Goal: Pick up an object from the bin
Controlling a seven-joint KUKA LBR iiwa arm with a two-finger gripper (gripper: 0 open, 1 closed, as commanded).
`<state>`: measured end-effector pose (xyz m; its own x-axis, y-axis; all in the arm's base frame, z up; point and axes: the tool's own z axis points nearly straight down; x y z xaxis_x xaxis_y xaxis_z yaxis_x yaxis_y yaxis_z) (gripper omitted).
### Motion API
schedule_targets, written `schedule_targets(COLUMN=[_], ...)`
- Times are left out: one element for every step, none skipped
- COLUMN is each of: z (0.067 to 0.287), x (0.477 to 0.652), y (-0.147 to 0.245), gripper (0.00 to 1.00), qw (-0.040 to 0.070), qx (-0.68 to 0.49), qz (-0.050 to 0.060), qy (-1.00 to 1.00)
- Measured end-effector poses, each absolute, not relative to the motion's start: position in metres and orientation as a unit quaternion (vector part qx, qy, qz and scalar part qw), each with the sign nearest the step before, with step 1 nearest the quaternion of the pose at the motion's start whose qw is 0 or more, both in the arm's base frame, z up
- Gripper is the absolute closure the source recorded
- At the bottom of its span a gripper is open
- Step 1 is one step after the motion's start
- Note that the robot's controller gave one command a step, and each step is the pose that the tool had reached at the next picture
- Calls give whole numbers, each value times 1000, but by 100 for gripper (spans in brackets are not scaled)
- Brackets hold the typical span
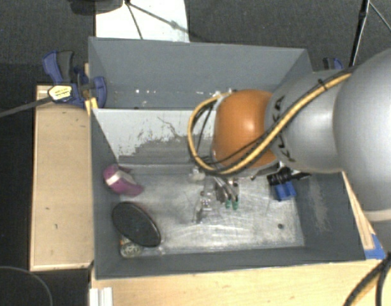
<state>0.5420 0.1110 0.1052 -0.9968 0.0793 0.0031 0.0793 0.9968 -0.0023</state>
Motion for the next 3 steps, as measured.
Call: schedule_targets(z=[101, 113, 104], x=[519, 510, 525], y=[90, -10, -60], gripper=[0, 0, 0], qw=[0, 0, -2], qx=[-103, -157, -28], qz=[0, 2, 1], qy=[-995, -988, -1000])
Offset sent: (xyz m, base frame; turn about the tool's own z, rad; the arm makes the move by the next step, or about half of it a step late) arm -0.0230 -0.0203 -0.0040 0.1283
